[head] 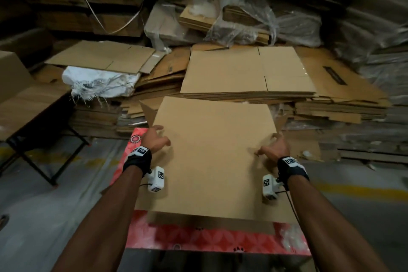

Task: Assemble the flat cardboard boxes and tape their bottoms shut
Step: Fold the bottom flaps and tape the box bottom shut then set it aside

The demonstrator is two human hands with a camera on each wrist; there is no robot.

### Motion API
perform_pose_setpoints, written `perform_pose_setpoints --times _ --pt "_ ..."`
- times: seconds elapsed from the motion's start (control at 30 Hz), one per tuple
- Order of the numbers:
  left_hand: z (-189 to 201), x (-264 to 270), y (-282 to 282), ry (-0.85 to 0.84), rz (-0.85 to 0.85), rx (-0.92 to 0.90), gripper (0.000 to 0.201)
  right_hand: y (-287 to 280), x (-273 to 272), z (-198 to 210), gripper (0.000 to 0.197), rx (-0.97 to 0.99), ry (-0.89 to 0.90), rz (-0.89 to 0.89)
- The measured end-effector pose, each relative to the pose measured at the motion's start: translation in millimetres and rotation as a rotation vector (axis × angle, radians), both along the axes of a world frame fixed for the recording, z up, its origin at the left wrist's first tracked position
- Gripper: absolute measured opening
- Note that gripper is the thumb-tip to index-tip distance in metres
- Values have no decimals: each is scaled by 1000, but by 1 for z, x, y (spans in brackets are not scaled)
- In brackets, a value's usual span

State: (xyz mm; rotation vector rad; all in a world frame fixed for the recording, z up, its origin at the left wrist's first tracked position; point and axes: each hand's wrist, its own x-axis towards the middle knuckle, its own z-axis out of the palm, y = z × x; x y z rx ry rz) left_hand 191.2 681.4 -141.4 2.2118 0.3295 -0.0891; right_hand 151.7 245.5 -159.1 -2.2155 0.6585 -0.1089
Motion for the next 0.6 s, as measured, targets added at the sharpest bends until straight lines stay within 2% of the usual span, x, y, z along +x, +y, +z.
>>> perform_pose_setpoints --times 0.1,0.2,0.3,0.4,0.5,0.6 --pt "-17 -2 -4 7 -43 -4 88 -8 -6 -12 104 2 10 23" --pt "-24 -2 -6 33 -66 32 84 -8 -11 -18 100 26 3 28" --pt "-33 -8 -2 31 -133 176 82 -3 -20 -26 91 -19 -37 36" --pt "-48 -17 5 46 -223 348 92 5 -36 -38 76 -142 -65 45" --pt "-49 -33 -9 65 -199 574 70 9 -41 -44 75 -183 -49 24" --pt "-44 -49 -31 -41 -253 692 54 16 -39 -43 77 -199 -21 -34"
